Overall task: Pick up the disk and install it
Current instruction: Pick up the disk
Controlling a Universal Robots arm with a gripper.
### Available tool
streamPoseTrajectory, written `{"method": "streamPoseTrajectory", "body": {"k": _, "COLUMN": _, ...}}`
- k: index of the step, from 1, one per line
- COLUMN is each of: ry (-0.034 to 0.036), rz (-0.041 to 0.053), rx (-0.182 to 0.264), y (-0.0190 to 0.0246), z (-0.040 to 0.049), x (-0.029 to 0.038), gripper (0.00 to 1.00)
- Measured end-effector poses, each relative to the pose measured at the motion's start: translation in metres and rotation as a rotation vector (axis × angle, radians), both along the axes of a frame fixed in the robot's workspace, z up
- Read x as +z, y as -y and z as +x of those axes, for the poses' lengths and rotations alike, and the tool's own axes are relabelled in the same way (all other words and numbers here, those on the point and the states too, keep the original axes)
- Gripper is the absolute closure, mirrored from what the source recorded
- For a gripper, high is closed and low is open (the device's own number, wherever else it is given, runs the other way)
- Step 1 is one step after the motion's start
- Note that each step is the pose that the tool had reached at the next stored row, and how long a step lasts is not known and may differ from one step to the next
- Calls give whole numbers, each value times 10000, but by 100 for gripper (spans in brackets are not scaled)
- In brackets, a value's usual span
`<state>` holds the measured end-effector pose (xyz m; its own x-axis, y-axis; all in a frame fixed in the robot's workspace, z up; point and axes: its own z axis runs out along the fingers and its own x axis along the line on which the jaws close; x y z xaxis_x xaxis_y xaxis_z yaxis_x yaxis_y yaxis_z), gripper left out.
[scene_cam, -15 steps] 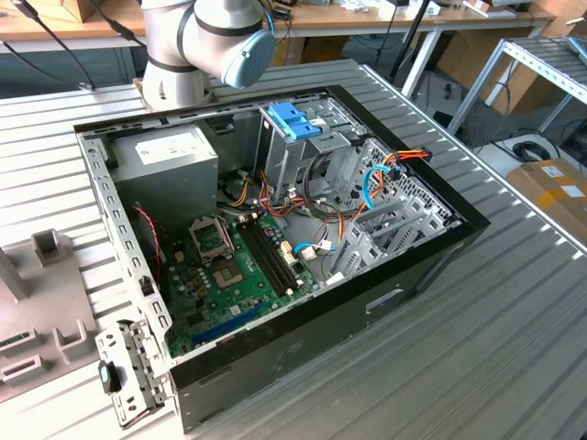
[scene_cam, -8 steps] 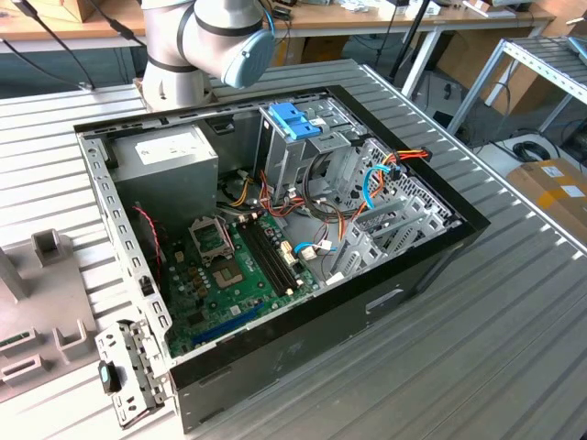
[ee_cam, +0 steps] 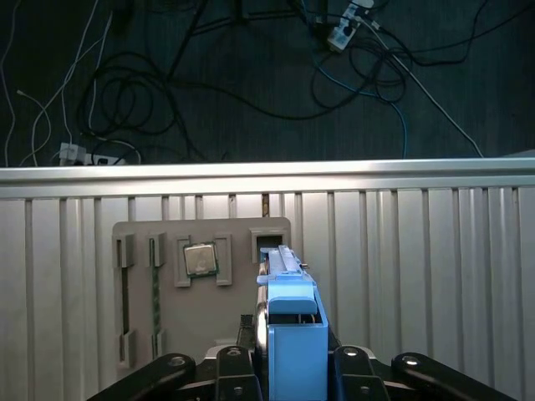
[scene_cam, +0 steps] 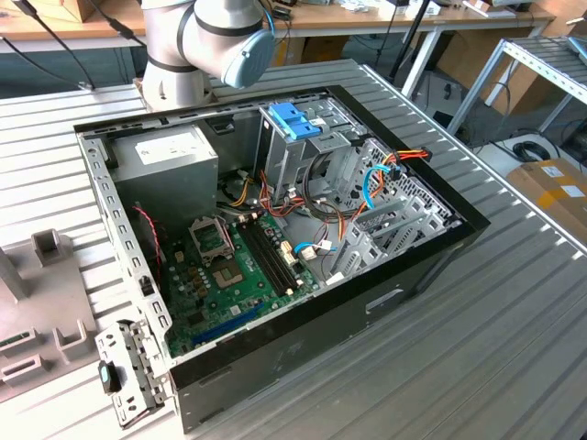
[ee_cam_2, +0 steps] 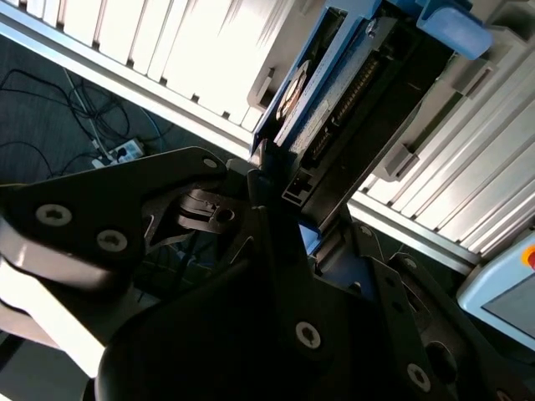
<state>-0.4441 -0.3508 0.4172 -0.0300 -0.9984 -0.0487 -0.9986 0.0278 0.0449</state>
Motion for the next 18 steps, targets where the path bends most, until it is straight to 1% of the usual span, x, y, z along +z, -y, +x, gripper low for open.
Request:
{"method": "streamPoseTrajectory", "body": {"k": 13, "ry": -1, "rz": 0, "rx": 0, "y": 0, "z": 0, "x": 76, "gripper": 63}}
{"method": "streamPoseTrajectory", "body": {"k": 18, "ry": -1, "rz": 0, "rx": 1, "y": 0, "z": 0, "x": 126, "gripper": 63}}
